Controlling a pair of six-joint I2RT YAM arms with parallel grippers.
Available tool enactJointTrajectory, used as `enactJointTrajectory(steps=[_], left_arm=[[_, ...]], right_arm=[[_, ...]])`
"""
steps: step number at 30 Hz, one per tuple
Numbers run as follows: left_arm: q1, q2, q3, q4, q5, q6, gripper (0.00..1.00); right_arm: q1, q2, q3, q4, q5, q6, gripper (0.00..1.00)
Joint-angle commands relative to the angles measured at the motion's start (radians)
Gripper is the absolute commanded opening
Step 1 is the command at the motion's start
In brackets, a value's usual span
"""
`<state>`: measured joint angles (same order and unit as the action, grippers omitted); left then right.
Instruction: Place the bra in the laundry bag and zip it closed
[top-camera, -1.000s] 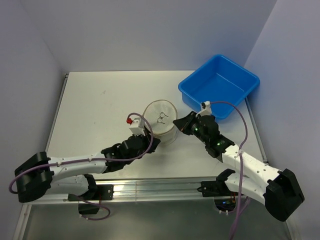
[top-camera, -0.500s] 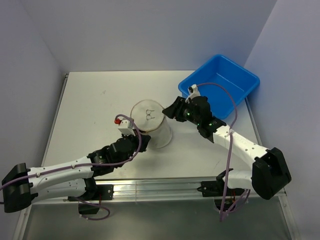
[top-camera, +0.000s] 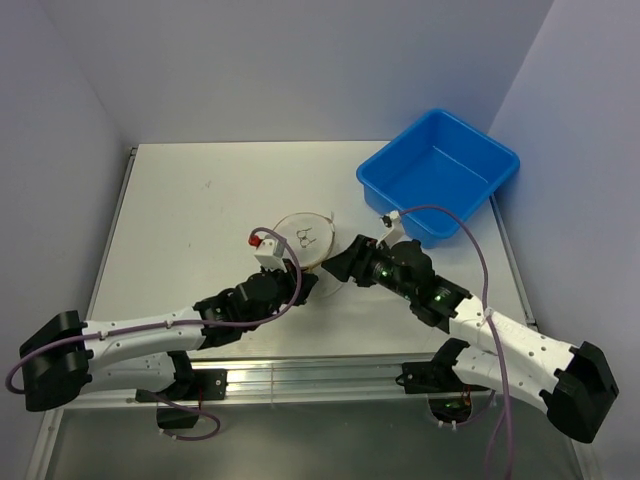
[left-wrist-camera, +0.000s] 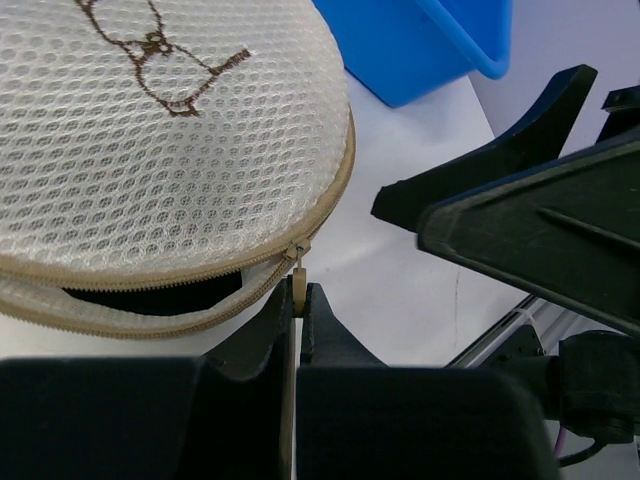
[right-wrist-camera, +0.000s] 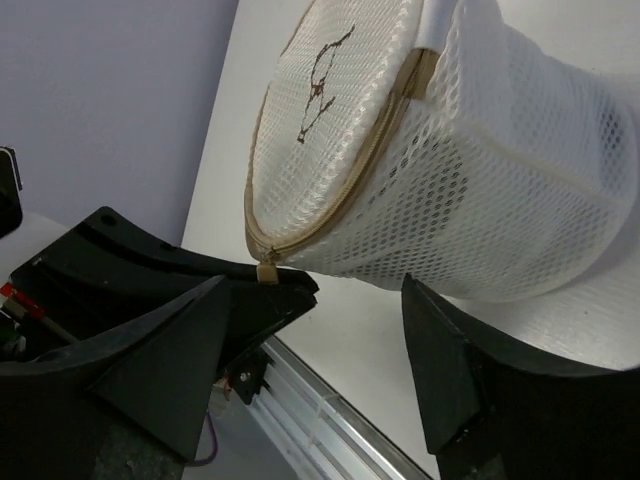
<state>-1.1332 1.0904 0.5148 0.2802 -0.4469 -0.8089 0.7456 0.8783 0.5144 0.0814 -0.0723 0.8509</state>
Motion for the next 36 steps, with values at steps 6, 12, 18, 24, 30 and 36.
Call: enactJointTrajectory(steps=[6,12,18,24,30,36], left_arm=[[-0.028,0.028,0.047,0.096,0.045,-0.018,0.00],[-0.034,0.051,0.050,0.111,0.066,-0.018,0.00],[-0.036,0.062,0.056,0.122,0.080,-0.010,0.00],[-0.036,0.037,0.033,0.110,0.062,-0.009,0.00],[-0.036,0.011,0.014,0.064,0.021,0.005,0.00],[-0.034,-0.073,-0.024,-0.047,-0.091,0.023,0.00]], right_arm=[[0.020,0.076,0.038,0.081,0.017,0.056,0.57],[0.020,0.074,0.023,0.100,0.038,0.073,0.55],[0.020,0.071,0.027,0.093,0.055,0.074,0.33],[0.017,0.087,0.032,0.086,0.071,0.068,0.14],[-0.038,0.074,0.035,0.060,0.069,0.034,0.00],[-0.176,0.074,0.062,0.037,-0.015,-0.055,0.00]])
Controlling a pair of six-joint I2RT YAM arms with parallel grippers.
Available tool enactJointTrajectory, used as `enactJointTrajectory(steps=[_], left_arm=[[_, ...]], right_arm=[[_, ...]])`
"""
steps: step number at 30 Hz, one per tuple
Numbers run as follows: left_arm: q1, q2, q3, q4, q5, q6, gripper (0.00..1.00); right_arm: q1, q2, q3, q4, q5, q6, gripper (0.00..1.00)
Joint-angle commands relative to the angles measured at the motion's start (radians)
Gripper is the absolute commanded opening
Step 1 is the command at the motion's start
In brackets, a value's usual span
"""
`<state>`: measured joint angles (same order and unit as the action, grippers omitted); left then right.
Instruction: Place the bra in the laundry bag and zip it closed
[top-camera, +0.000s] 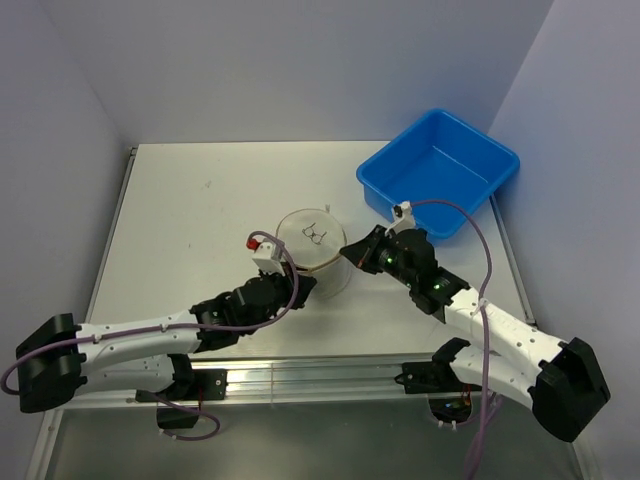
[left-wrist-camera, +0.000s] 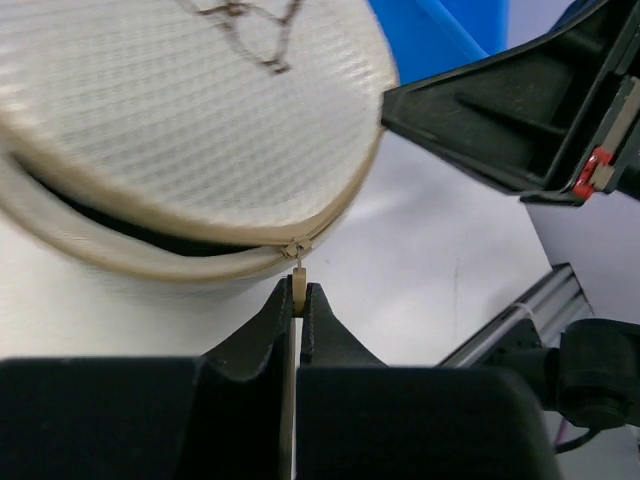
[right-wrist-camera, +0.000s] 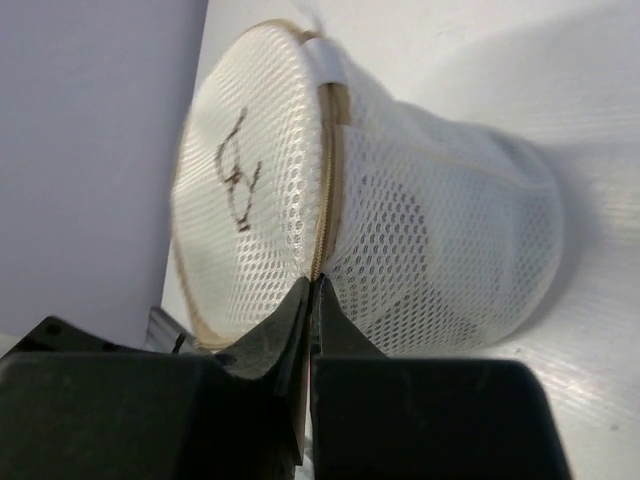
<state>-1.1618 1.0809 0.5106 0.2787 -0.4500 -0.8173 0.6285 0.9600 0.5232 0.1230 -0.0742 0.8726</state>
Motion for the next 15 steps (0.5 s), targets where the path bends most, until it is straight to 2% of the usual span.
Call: enactJointTrajectory(steps=[1,9,15], left_arm=[[-0.006,-0.076,-0.026,-0.062,-0.104,0.035,0.00],[0.001,-0.240,-0.057,-0.269,-0.254,0.024,0.00],[0.001,-0.303,-0.055,-0.224,-0.227,0.036,0.00]], right_arm=[[-0.079,0.017,0.063,-0.013,-0.062,-0.089,0.00],[-0.196,0.149,0.178,-0.006,-0.104,-0.184,0.00],[-0.201,0.344,0.325,0.063,-0.237,-0.175,0.00]])
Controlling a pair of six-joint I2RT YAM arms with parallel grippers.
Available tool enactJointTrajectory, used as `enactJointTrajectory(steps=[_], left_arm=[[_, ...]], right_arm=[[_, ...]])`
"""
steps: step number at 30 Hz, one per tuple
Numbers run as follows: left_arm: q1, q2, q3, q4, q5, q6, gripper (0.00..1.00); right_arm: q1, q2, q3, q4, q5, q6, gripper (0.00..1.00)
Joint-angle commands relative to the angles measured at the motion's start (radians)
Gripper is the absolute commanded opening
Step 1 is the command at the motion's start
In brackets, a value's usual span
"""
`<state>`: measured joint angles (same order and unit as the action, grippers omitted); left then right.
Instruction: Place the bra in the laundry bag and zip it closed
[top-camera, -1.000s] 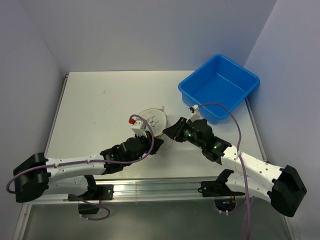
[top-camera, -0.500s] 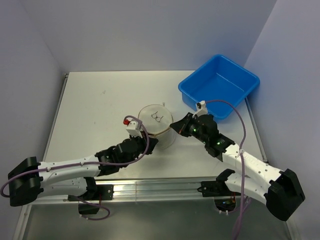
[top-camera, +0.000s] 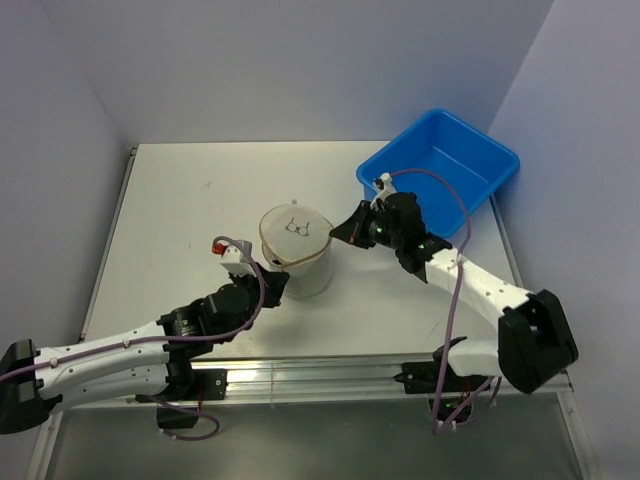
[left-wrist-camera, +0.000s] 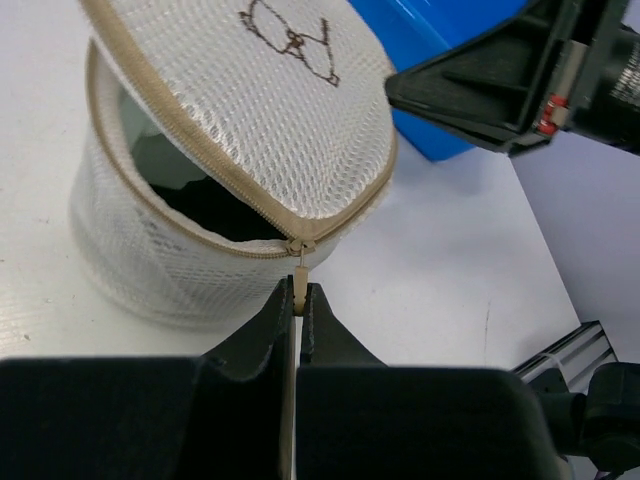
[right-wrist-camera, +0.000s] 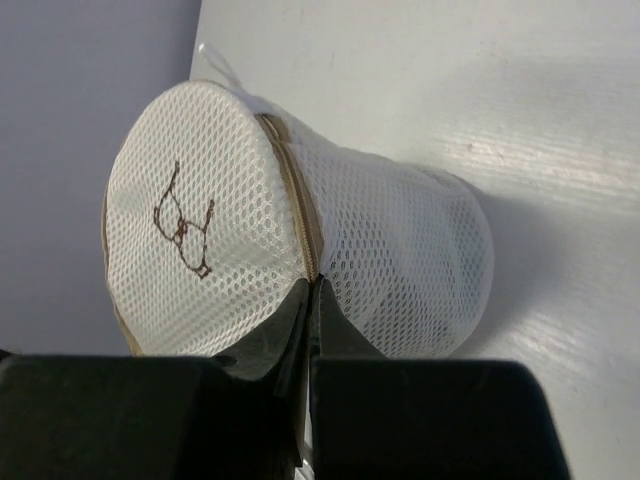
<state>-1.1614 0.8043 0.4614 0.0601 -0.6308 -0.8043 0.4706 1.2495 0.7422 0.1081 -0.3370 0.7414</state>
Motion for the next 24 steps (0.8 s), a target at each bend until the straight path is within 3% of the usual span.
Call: enactJointTrajectory(steps=[1,5,6,8,9,11,14,17,24], left_arm=[[0.000,-0.019,-0.004,0.015,-0.032,0.024,0.00],[-0.001,0.065,-0.004,0.128,0.063,-0.001,0.00],[-0.001,0.079,-0.004,0.156,0.080,-0.006,0.00],[-0.001,0.130,0.006,0.211,0.111,-0.016,0.00],[-0.003,0.144,0.011,0.225,0.115,-0.015,0.00],[-0.006,0.179,0.022,0.262,0.126,-0.009,0.00],[-0.011,0.211,0.037,0.286,0.140,0.000,0.00],[-0.015,0.237,0.040,0.297,0.141,0.001,0.00],[-0.026,0.272,0.057,0.302,0.164,-0.019,0.00]], right_arm=[[-0.043,0.085,0.121,0.065,0.024,-0.048,0.00],[-0.043,0.079,0.143,0.024,0.049,-0.053,0.04],[-0.040,0.041,0.122,0.009,0.059,-0.054,0.22],[-0.032,-0.016,0.048,-0.010,0.088,-0.037,0.43],[-0.027,-0.082,0.014,-0.004,0.096,-0.028,0.58],[0.019,-0.146,-0.079,-0.005,0.099,-0.010,0.69],[0.092,-0.246,-0.194,-0.015,0.086,0.019,0.72],[0.121,-0.318,-0.283,0.093,0.003,0.107,0.72],[0.172,-0.276,-0.238,0.111,0.021,0.093,0.69]])
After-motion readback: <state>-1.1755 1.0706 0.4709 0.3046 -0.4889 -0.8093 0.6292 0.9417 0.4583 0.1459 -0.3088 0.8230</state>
